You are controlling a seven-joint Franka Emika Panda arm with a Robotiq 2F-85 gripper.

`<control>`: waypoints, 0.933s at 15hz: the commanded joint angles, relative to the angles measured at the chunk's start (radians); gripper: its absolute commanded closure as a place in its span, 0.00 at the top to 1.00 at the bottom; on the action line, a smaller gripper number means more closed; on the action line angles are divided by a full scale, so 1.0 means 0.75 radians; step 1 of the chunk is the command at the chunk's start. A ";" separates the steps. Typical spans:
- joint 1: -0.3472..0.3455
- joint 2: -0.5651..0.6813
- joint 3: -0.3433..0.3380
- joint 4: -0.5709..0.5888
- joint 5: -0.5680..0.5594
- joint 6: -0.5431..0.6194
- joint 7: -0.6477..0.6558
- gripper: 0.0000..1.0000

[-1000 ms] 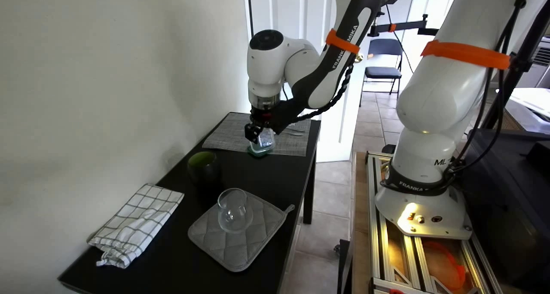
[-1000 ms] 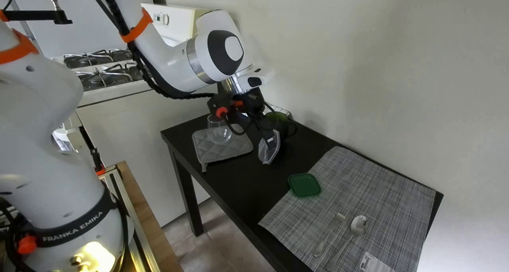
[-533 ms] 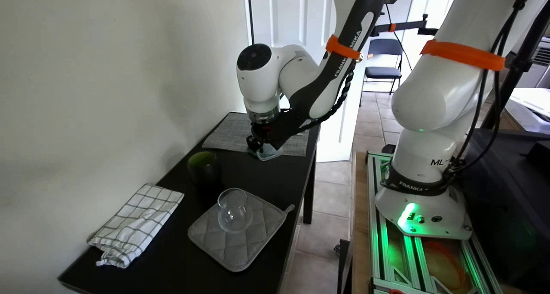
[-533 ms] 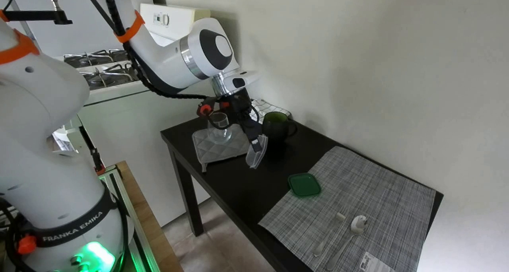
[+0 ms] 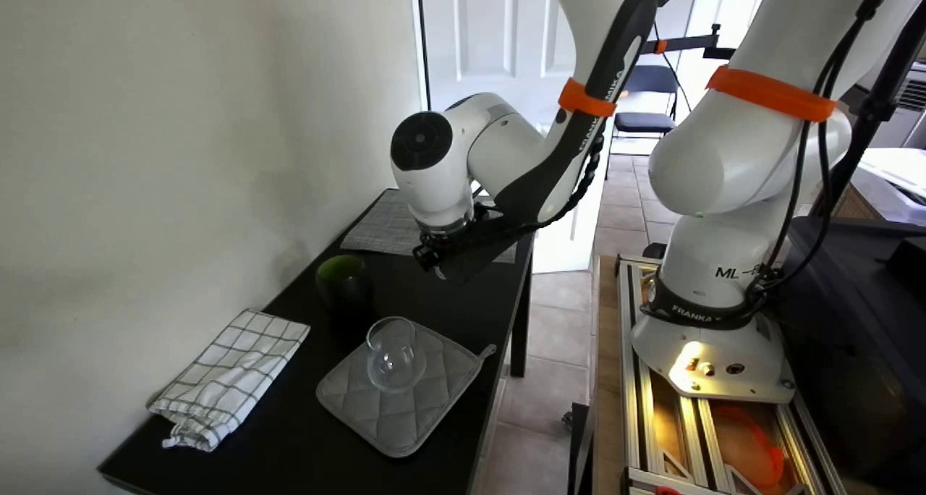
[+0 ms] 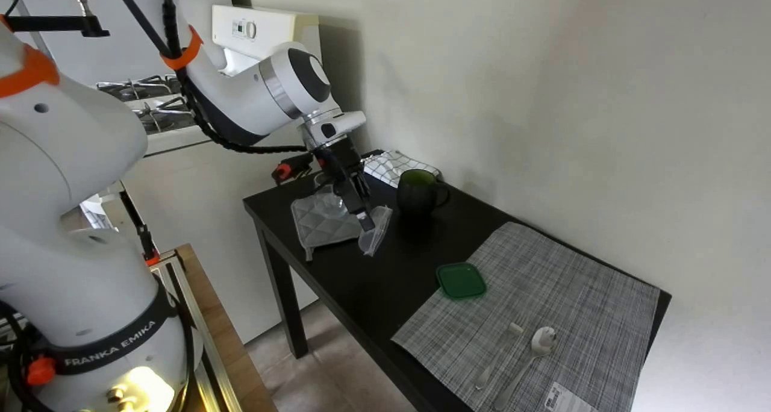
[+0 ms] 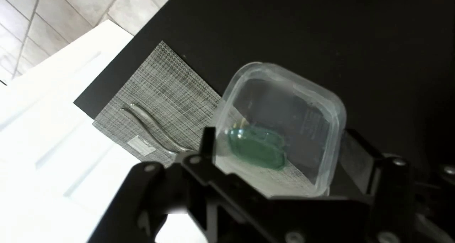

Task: Turn the small lunchbox over

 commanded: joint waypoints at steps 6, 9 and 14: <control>-0.202 0.320 0.371 -0.007 -0.425 -0.472 0.690 0.61; -0.143 0.498 0.284 0.007 -0.591 -0.586 0.829 0.61; 0.161 0.773 -0.096 0.114 -0.886 -0.683 1.006 0.61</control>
